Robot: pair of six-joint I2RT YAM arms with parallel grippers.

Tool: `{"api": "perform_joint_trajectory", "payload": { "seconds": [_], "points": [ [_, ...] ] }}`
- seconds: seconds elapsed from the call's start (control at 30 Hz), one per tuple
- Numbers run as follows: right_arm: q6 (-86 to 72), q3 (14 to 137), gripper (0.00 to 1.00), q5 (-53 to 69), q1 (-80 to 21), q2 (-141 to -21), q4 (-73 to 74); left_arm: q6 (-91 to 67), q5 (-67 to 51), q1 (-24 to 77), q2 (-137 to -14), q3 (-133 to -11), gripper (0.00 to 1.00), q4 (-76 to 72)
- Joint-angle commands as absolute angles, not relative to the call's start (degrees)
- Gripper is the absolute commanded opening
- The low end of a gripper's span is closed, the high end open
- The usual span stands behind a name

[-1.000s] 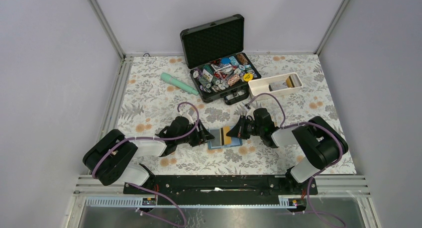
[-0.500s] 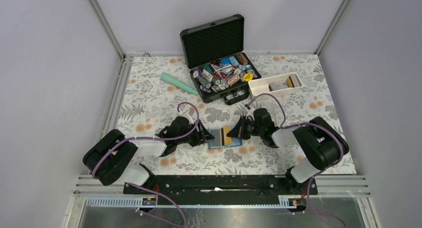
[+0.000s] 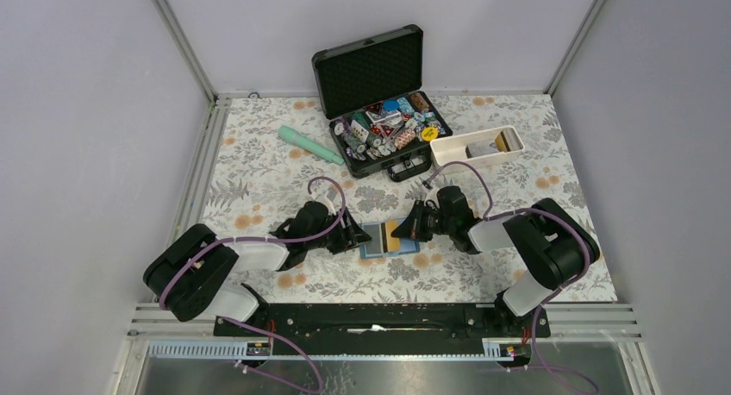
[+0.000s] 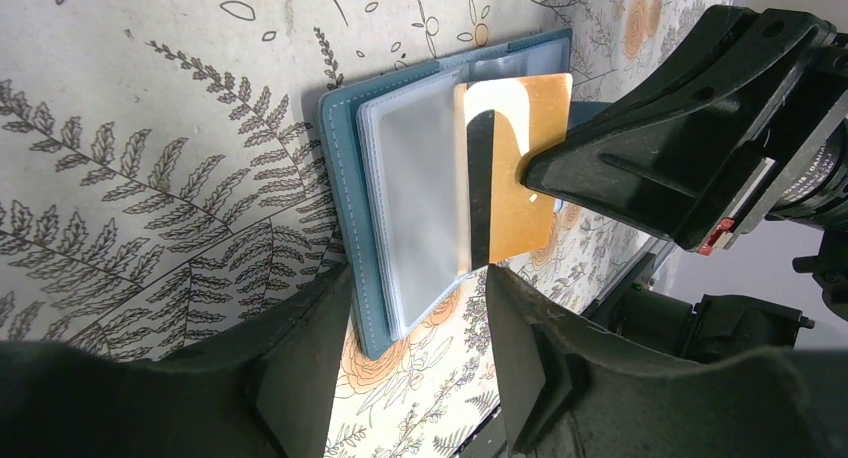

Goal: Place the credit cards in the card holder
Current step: Insert the credit card into the card holder.

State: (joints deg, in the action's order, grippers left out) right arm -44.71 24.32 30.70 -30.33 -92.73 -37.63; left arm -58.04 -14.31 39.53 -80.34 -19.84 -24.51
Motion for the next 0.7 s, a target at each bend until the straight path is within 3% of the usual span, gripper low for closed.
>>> {"api": "perform_joint_trajectory", "payload": {
  "seconds": [0.0,0.43,0.67],
  "points": [
    [-43.60,25.45,0.00,32.00,-30.89,-95.12,-33.53,-56.21,-13.43,40.08,-81.18,-21.07,0.55,-22.77],
    [-43.77,26.38,0.00,32.54,-31.11,-97.05,-33.13,-55.79,-13.75,40.08,-82.09,-21.88,0.54,-22.94],
    [-41.29,28.09,0.13,30.58,-31.29,-94.97,-27.56,-55.53,-13.21,40.08,-81.34,-21.99,0.54,-21.98]
  ]
}}
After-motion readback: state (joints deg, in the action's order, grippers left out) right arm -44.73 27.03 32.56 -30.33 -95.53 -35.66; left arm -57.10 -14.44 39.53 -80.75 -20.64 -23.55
